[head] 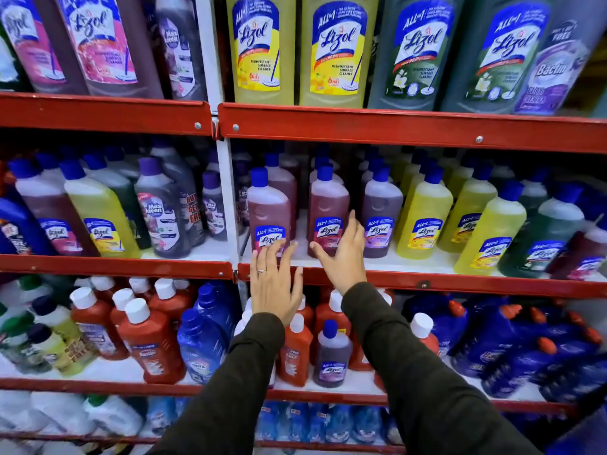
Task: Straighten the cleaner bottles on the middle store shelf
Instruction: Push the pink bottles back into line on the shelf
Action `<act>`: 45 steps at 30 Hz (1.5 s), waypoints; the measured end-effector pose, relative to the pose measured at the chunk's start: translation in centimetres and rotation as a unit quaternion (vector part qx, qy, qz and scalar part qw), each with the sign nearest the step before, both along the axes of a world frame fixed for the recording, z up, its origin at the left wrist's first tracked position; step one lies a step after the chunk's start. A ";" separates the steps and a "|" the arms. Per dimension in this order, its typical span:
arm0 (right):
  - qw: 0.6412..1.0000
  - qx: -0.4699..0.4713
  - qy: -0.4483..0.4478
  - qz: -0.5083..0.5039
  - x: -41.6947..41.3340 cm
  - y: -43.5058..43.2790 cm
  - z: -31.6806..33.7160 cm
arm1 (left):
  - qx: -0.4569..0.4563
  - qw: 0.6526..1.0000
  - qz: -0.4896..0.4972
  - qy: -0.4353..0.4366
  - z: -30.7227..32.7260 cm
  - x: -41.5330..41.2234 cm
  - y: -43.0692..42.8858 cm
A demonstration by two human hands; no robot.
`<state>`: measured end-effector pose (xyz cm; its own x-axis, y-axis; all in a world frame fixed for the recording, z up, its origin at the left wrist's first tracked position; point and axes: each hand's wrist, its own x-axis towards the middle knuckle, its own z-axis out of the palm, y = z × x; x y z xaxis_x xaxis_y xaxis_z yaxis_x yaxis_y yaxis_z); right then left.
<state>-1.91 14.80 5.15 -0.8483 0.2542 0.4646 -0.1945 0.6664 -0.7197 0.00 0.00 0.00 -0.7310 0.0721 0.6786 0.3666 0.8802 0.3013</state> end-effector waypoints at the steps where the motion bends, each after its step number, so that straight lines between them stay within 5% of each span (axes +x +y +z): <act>1: 1.000 -0.019 -0.011 -0.004 -0.6 -0.2 -0.1 | -0.004 1.000 -0.002 -0.020 -0.4 0.0 -0.4; 11: 0.991 -0.082 -0.070 -0.077 -4.5 -1.2 1.1 | -0.047 0.998 -0.033 -0.004 -2.5 -1.0 -2.1; 17: 0.987 -0.030 -0.102 -0.116 -4.5 -1.0 1.6 | -0.047 0.998 -0.030 0.042 -2.4 -1.2 -2.3; 38: 0.992 0.039 -0.086 -0.083 0.2 -1.1 0.8 | -0.058 0.998 0.011 -0.021 -2.6 -1.2 -1.3; 45: 0.990 -0.049 0.078 -0.111 0.8 2.3 -0.2 | -0.047 0.999 0.017 -0.006 -2.8 -1.2 -1.1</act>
